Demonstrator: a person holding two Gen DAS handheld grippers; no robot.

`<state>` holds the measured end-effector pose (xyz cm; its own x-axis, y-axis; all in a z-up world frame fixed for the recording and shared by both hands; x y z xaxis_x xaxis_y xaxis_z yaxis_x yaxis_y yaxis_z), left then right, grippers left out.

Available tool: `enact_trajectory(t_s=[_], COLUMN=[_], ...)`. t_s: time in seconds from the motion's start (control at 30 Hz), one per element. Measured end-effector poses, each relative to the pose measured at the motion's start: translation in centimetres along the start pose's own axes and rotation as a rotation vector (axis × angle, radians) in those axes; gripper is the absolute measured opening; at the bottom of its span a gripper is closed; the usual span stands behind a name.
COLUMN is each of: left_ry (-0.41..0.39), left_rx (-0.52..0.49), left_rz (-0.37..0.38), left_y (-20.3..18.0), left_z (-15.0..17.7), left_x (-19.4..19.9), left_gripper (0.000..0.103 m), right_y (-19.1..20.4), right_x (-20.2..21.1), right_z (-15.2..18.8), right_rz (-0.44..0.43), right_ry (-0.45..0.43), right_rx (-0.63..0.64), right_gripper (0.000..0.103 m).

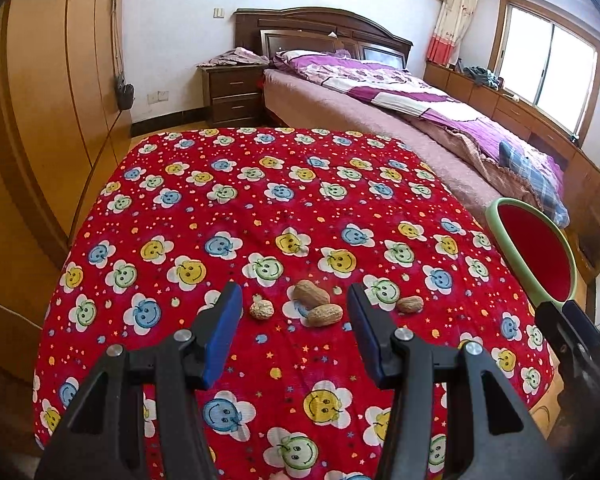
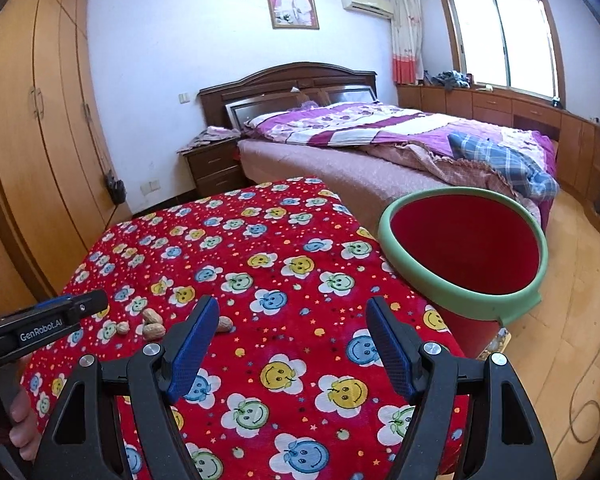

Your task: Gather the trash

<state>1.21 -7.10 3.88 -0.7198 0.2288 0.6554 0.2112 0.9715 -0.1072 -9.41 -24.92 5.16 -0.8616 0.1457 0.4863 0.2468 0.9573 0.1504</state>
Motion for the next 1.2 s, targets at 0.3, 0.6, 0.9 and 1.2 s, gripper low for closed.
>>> enact_trajectory(t_s=[0.3,0.6,0.9,1.2], left_ry=[0.001,-0.019,-0.02,-0.02], left_rx=[0.002,-0.004,-0.005,0.002], left_rz=[-0.026,-0.036,-0.041,-0.038], left_y=[0.18,0.08,0.05,0.27], left_z=[0.23,0.19,0.18,0.13], left_x=[-0.38,-0.02,0.06,-0.06], left_gripper=[0.054,0.054,0.054,0.054], right_y=[-0.41,-0.49,-0.52,-0.62], right_x=[-0.53,-0.58,-0.61,-0.76], right_z=[0.47,0.51,0.57,0.74], right_rz=[0.001,0.001,0.001,-0.008], right_ry=[0.02,0.02,0.023,0.036], right_rx=[-0.01,-0.012,-0.012,-0.018], right_gripper=[0.077,0.077,0.077,0.077])
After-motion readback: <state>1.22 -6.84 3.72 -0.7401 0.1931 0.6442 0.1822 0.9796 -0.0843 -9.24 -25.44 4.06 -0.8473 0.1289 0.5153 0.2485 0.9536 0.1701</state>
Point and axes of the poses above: each gripper's, at about its wrist camera, not at the fingertips, and x roughly against the way its jaws point, y to its left, z to its underside, the point moved 4 cm from there along -x, roughly the way its jaws point, and after that the axes turned 3 degrees about -y, right-handed, at the moved point
